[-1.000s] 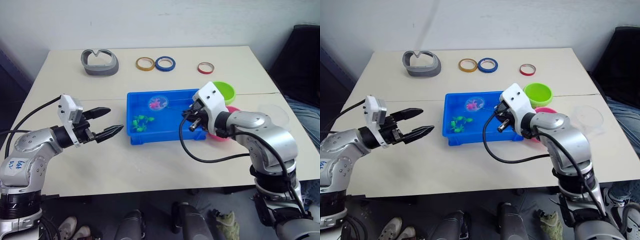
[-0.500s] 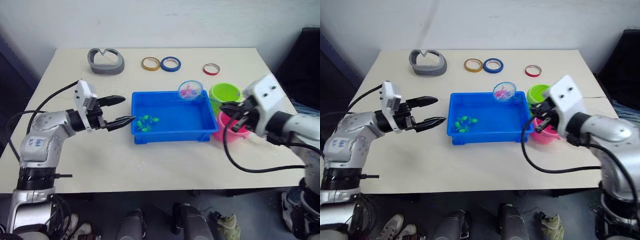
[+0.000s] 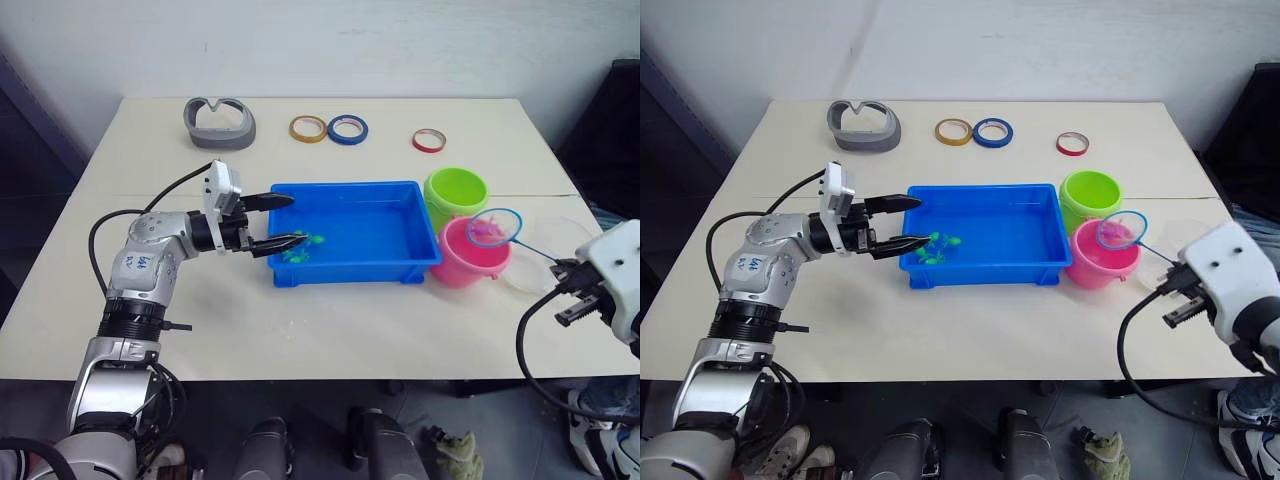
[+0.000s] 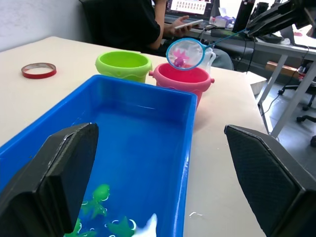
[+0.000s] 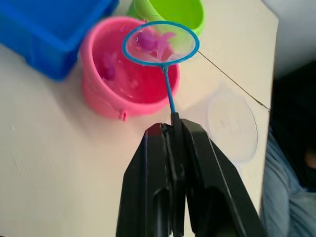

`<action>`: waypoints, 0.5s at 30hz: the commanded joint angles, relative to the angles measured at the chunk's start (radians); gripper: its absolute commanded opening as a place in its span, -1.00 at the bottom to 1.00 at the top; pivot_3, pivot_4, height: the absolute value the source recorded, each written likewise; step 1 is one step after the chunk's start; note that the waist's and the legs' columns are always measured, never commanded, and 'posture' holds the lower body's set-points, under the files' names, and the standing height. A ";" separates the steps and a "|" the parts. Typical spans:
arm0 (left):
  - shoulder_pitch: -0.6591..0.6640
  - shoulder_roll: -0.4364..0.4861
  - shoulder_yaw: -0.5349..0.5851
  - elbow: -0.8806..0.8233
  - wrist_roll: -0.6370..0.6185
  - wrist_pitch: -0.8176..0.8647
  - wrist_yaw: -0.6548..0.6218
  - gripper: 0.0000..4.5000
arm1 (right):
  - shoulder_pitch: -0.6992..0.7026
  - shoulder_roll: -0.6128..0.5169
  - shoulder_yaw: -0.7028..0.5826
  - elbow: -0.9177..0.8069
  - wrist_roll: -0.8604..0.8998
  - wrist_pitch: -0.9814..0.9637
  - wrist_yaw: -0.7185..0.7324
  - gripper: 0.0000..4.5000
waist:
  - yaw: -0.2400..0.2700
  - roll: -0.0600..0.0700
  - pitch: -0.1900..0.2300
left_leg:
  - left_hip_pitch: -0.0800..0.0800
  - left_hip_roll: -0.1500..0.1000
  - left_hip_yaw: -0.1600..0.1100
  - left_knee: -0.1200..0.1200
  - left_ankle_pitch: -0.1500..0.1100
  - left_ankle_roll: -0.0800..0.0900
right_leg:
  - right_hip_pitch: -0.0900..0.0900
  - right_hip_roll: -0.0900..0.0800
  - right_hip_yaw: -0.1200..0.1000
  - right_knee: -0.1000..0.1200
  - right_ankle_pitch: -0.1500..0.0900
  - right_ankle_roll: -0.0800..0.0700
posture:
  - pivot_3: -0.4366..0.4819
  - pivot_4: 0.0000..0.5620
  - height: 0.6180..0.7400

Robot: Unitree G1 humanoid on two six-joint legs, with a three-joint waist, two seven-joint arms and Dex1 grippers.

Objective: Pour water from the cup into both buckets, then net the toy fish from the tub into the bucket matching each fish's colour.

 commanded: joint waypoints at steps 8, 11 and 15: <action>-0.035 -0.006 0.013 0.011 0.016 -0.035 -0.027 0.99 | 0.195 -0.133 0.128 0.030 -0.462 -0.455 -0.123 -1.00 | 0.001 0.000 0.000 | 0.000 -0.001 0.000 0.000 0.001 -0.002 | 0.000 0.001 0.000 0.000 0.000 0.000 | -0.05 -0.47 0.56; -0.032 -0.006 0.015 0.008 0.017 -0.036 -0.028 0.99 | 0.221 -0.151 0.133 0.071 -0.570 -0.550 -0.121 -1.00 | 0.002 0.000 0.000 | 0.000 -0.001 0.000 0.001 0.002 -0.002 | 0.000 0.001 0.000 0.000 0.000 0.000 | -0.05 -0.47 0.56; -0.028 -0.005 0.018 0.002 0.014 -0.033 -0.028 0.99 | 0.260 -0.143 0.127 0.113 -0.703 -0.666 -0.120 -1.00 | 0.002 0.000 0.000 | 0.000 -0.001 0.000 0.001 0.002 -0.002 | 0.000 0.001 0.000 0.000 0.000 0.000 | -0.05 -0.47 0.56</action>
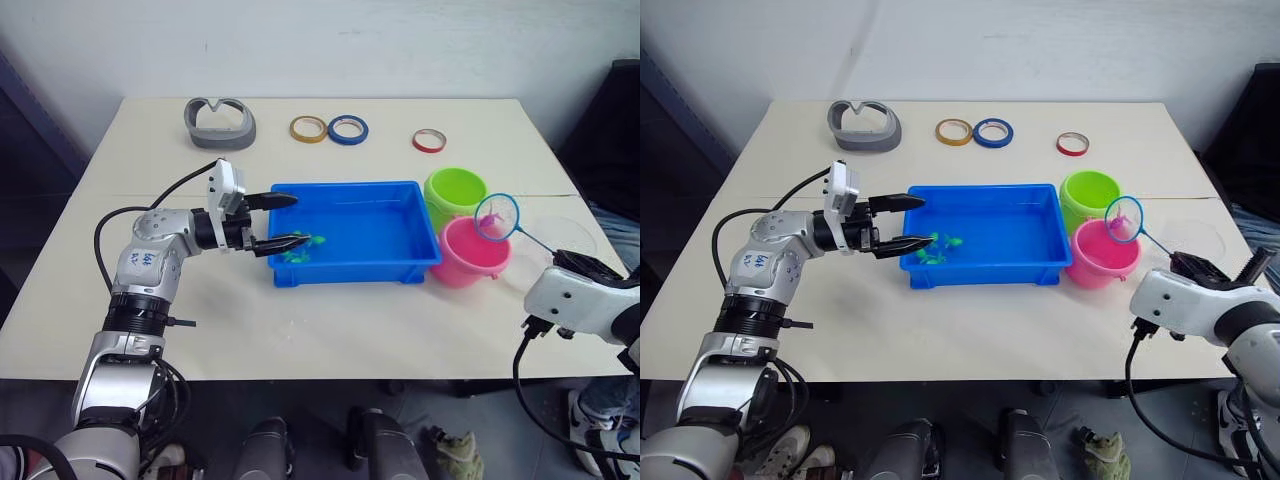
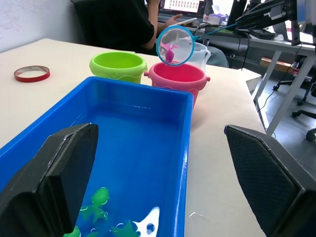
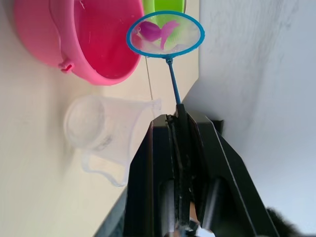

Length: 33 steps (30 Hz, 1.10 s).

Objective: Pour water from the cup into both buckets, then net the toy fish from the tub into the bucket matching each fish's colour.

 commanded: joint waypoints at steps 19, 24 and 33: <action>0.009 0.009 0.026 -0.032 -0.005 -0.006 -0.006 0.99 | 0.006 0.116 -0.062 0.098 -0.438 -0.430 -0.029 -1.00 | -0.002 0.000 0.000 | 0.001 0.000 0.001 0.001 0.001 -0.001 | 0.000 0.002 0.000 0.001 0.000 0.000 | -0.05 -0.47 0.56; 0.007 0.006 0.024 -0.034 -0.004 -0.006 -0.005 0.99 | 0.009 0.117 -0.097 0.119 -0.494 -0.519 -0.043 -1.00 | -0.001 0.000 0.000 | 0.001 -0.001 0.001 0.001 0.001 -0.001 | 0.000 0.002 0.000 0.002 0.000 0.000 | -0.05 -0.47 0.56; 0.004 0.007 0.024 -0.028 -0.003 -0.008 -0.006 0.99 | 0.032 0.155 -0.164 0.125 -0.574 -0.636 -0.061 -1.00 | -0.002 0.000 0.000 | 0.001 -0.001 0.001 0.001 0.002 -0.001 | 0.001 0.002 0.001 0.002 0.000 0.000 | -0.05 -0.47 0.56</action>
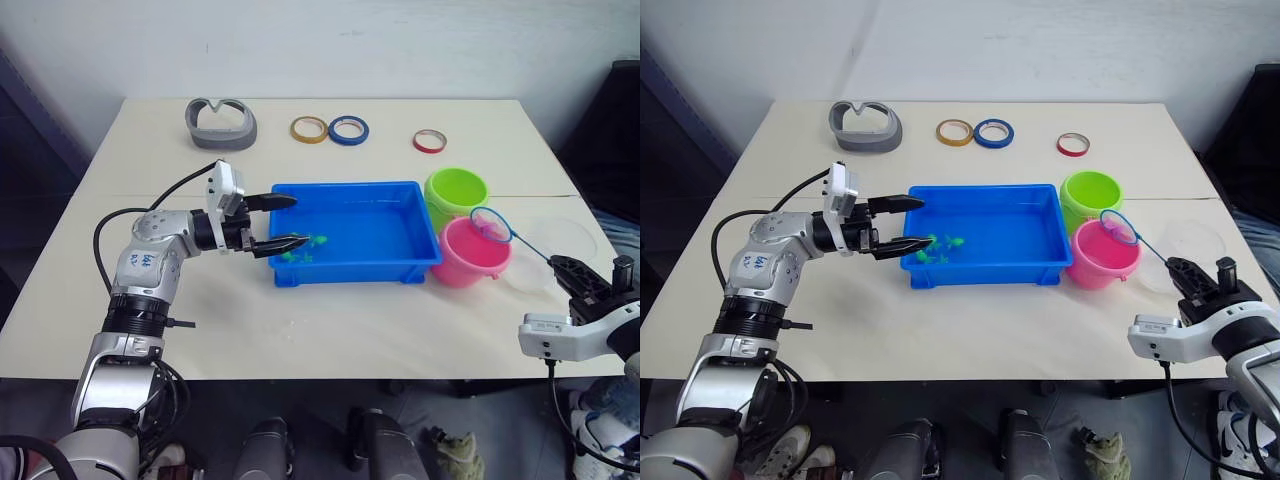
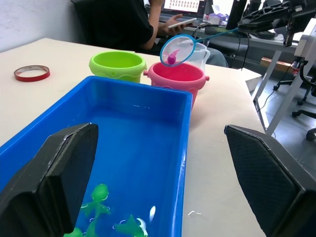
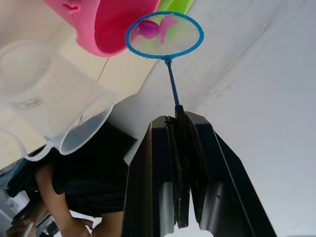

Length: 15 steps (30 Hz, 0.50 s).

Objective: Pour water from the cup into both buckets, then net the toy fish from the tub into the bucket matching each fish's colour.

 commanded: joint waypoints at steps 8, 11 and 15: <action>-0.006 0.005 0.020 -0.021 -0.003 -0.011 -0.008 0.99 | -0.003 0.066 -0.079 -0.043 -0.102 -0.088 -0.058 -1.00 | 0.000 0.000 0.000 | 0.000 0.000 0.000 0.000 0.000 0.000 | 0.000 0.000 0.000 0.001 0.000 0.000 | -0.05 -0.47 0.56; -0.010 0.003 0.020 -0.016 -0.001 -0.014 -0.009 0.99 | 0.003 0.100 -0.084 -0.060 -0.144 -0.095 -0.080 -1.00 | 0.000 0.000 0.000 | 0.000 0.000 0.000 0.000 0.001 0.000 | 0.000 0.000 0.000 0.001 0.000 0.000 | -0.05 -0.47 0.56; -0.011 -0.001 0.017 -0.010 0.001 -0.018 -0.010 0.99 | 0.022 0.164 -0.089 -0.076 -0.218 -0.098 -0.121 -1.00 | 0.000 0.000 0.000 | 0.001 -0.001 0.000 0.000 0.001 -0.001 | 0.000 0.000 0.000 0.001 0.000 0.000 | -0.05 -0.47 0.56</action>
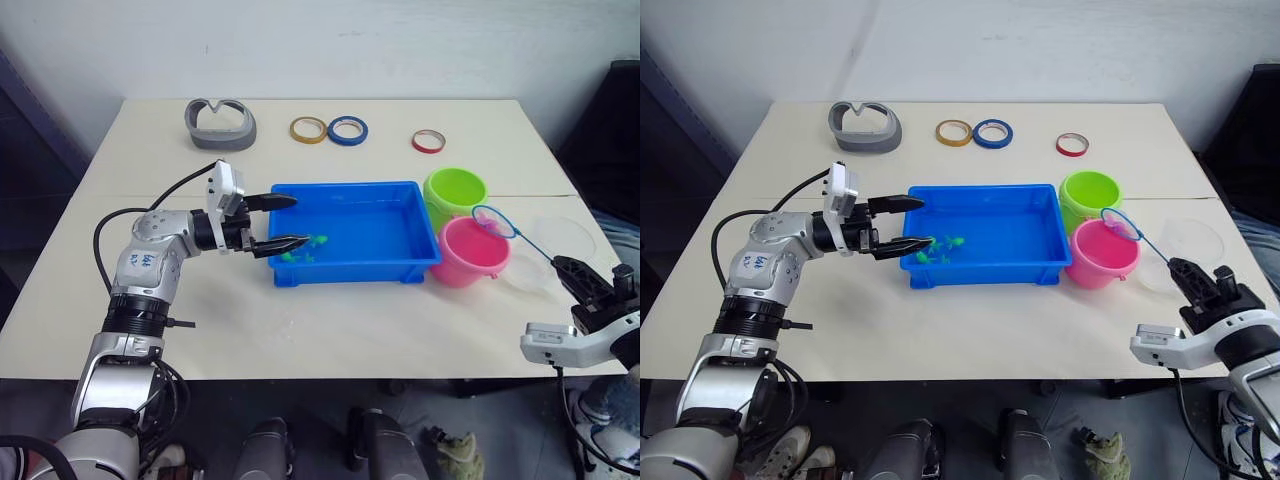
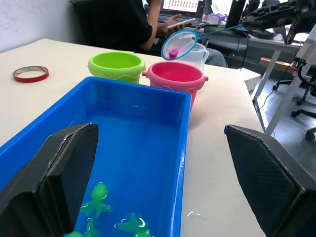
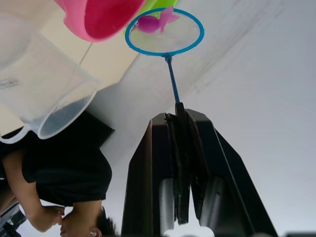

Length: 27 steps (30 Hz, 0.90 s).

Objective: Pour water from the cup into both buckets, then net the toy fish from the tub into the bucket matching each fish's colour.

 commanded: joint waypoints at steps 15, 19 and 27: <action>-0.020 0.025 0.027 0.015 0.015 -0.016 0.002 0.99 | -0.086 0.122 -0.004 -0.007 0.095 0.039 -0.020 -1.00 | -0.006 0.000 0.000 | 0.001 -0.001 0.000 0.000 0.001 0.001 | 0.001 0.000 0.001 0.002 0.000 0.000 | -0.05 -0.47 0.56; -0.061 0.115 0.065 0.109 0.039 -0.050 -0.025 0.99 | -0.299 0.113 0.087 -0.027 0.233 0.117 0.093 -1.00 | -0.026 -0.001 0.000 | 0.002 -0.001 -0.001 0.001 0.001 0.001 | 0.001 0.000 0.001 0.003 0.000 0.000 | -0.05 -0.47 0.56; -0.057 0.275 0.114 0.226 0.092 -0.130 -0.037 0.99 | -0.680 0.268 0.405 -0.015 0.441 0.547 0.482 -1.00 | -0.028 -0.002 0.000 | 0.005 0.001 -0.002 0.001 0.002 0.000 | 0.002 -0.001 -0.001 0.009 -0.002 -0.004 | -0.05 -0.47 0.56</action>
